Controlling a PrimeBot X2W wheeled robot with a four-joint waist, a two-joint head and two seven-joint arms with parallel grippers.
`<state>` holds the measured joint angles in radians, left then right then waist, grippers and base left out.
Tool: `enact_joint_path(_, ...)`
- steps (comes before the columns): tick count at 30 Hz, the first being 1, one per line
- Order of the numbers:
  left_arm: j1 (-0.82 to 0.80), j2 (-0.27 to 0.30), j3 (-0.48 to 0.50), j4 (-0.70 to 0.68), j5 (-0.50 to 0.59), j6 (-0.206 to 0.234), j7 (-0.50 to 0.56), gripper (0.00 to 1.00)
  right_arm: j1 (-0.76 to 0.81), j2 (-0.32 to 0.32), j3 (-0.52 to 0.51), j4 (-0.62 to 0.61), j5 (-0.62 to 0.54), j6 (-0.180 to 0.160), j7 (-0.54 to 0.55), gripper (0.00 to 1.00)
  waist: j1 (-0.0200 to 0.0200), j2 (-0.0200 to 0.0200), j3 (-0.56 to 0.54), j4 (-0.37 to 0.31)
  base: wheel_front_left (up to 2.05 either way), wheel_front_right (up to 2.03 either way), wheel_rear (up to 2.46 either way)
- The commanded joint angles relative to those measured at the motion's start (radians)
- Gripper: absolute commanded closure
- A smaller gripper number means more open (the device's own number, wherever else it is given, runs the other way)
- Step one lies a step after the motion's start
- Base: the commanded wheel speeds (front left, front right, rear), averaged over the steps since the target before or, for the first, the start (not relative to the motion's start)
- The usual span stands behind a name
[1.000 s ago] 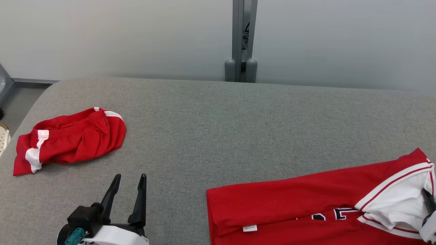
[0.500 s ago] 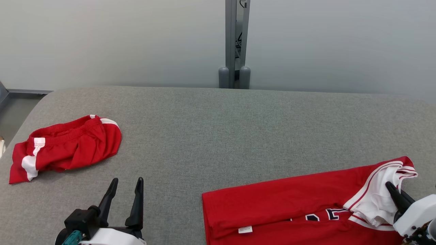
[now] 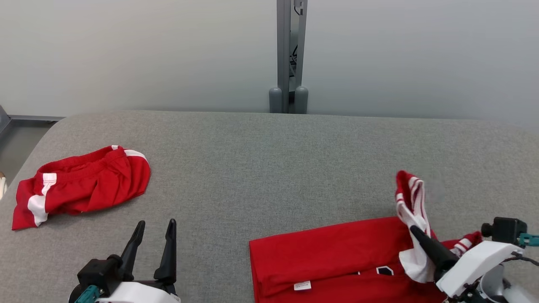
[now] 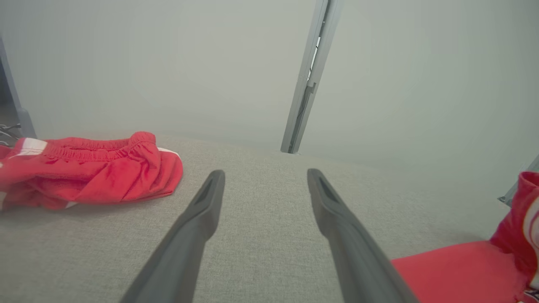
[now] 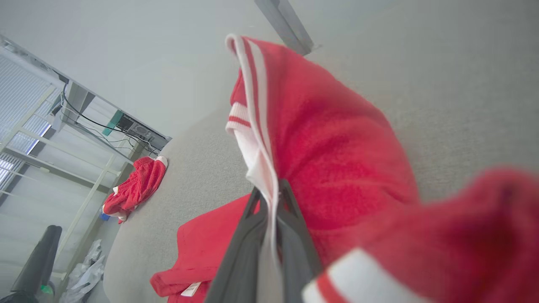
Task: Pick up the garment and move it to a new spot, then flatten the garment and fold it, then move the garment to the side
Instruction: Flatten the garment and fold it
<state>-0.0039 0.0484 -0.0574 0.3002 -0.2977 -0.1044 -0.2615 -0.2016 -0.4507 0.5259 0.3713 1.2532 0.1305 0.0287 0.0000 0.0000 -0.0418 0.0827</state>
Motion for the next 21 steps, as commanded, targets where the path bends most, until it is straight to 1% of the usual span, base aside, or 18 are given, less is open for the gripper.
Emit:
enact_joint_path(1,0.007,0.004,0.007,-0.002,-0.021,0.005,-0.004,0.0,0.013,0.011,-0.003,-0.018,0.014,0.0,0.007,1.0,0.0,0.0,0.0,0.002,0.0,0.0,0.0)
enact_joint_path(8,0.002,0.004,0.007,-0.008,-0.02,0.004,-0.004,0.0,0.055,0.094,-0.02,-0.104,0.068,0.0,0.029,1.0,0.0,0.0,0.001,0.017,0.0,0.0,0.0)
enact_joint_path(9,0.002,0.004,0.007,-0.008,-0.02,0.004,-0.004,0.0,0.055,0.094,-0.02,-0.104,0.068,0.0,0.029,1.0,0.0,0.0,0.001,0.017,0.0,0.0,0.0)
enact_joint_path(12,0.006,0.004,0.012,-0.01,-0.018,0.003,-0.004,0.0,0.071,0.135,-0.022,-0.112,0.074,0.0,0.036,1.0,0.0,0.0,0.005,0.022,0.0,0.0,0.0)
enact_joint_path(16,0.008,0.004,0.017,-0.009,-0.021,0.006,-0.004,0.0,0.09,0.197,-0.025,-0.114,0.082,0.0,0.047,1.0,0.0,0.0,0.009,0.025,0.0,0.0,0.0)
enact_joint_path(21,0.006,0.004,0.011,-0.004,-0.033,0.009,-0.004,0.0,0.107,0.284,-0.041,-0.084,0.098,0.001,0.046,1.0,0.0,0.0,0.011,0.028,0.0,0.0,0.0)
